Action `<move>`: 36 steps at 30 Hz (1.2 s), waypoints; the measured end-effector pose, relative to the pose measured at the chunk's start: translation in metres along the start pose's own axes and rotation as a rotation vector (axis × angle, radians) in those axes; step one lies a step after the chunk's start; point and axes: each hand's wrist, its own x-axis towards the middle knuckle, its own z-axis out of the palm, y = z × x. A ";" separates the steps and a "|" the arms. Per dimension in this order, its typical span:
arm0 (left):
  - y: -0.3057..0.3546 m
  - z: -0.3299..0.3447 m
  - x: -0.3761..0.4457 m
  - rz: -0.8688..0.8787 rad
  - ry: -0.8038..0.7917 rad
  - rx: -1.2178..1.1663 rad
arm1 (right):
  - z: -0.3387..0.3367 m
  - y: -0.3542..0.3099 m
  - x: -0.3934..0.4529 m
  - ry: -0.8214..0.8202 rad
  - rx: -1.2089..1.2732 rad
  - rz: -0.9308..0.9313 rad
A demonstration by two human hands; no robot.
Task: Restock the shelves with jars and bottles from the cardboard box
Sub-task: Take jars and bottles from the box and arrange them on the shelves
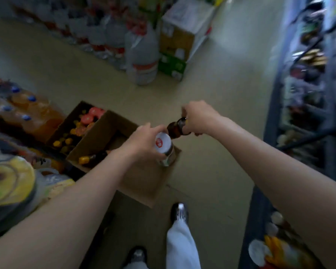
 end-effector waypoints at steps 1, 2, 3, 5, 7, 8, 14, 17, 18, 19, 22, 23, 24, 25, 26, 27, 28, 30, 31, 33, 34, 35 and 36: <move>0.029 -0.019 -0.006 0.067 -0.015 0.011 | -0.022 0.008 -0.032 0.072 0.007 0.042; 0.059 -0.037 -0.014 0.131 -0.031 0.026 | -0.043 0.017 -0.064 0.145 0.016 0.084; 0.091 -0.052 -0.022 0.196 -0.054 0.048 | -0.062 0.028 -0.098 0.223 0.027 0.128; 0.161 -0.077 -0.044 0.319 -0.126 0.107 | -0.097 0.052 -0.175 0.378 0.065 0.228; 0.234 -0.092 -0.075 0.444 -0.181 0.170 | -0.125 0.073 -0.258 0.513 0.082 0.324; 0.271 -0.095 -0.094 0.504 -0.193 0.202 | -0.136 0.081 -0.302 0.571 0.088 0.375; 0.475 -0.080 -0.242 0.922 -0.265 0.493 | -0.172 0.105 -0.566 0.910 0.195 0.658; 0.555 -0.064 -0.324 1.113 -0.374 0.565 | -0.174 0.097 -0.684 1.082 0.253 0.749; 0.576 -0.058 -0.350 1.182 -0.407 0.590 | -0.172 0.091 -0.717 1.136 0.263 0.781; 0.596 -0.054 -0.375 1.254 -0.437 0.613 | -0.169 0.085 -0.747 1.190 0.272 0.810; 0.643 -0.035 -0.452 1.496 -0.551 0.672 | -0.149 0.059 -0.828 1.343 0.281 0.891; 0.654 -0.030 -0.479 1.568 -0.589 0.693 | -0.140 0.050 -0.850 1.378 0.300 0.918; 0.663 -0.024 -0.504 1.627 -0.617 0.706 | -0.130 0.040 -0.869 1.407 0.314 0.941; 0.669 -0.019 -0.529 1.674 -0.633 0.719 | -0.120 0.032 -0.886 1.431 0.312 0.968; 0.673 -0.013 -0.552 1.722 -0.648 0.731 | -0.111 0.022 -0.901 1.459 0.301 1.002; 0.677 -0.008 -0.575 1.772 -0.665 0.743 | -0.102 0.013 -0.916 1.491 0.287 1.046; 0.681 -0.005 -0.595 1.815 -0.680 0.758 | -0.094 0.003 -0.930 1.522 0.275 1.098; 0.686 0.001 -0.627 1.879 -0.710 0.765 | -0.079 -0.014 -0.957 1.579 0.240 1.228; 0.687 0.002 -0.640 1.903 -0.728 0.749 | -0.073 -0.021 -0.970 1.614 0.222 1.270; 0.689 0.003 -0.662 1.936 -0.773 0.659 | -0.064 -0.035 -0.991 1.736 0.184 1.284; 0.689 0.004 -0.672 1.946 -0.806 0.591 | -0.061 -0.041 -1.001 1.823 0.186 1.261; 0.687 0.005 -0.681 1.950 -0.829 0.519 | -0.058 -0.047 -1.009 1.917 0.218 1.217; 0.686 0.005 -0.690 1.957 -0.831 0.457 | -0.056 -0.053 -1.017 2.002 0.273 1.165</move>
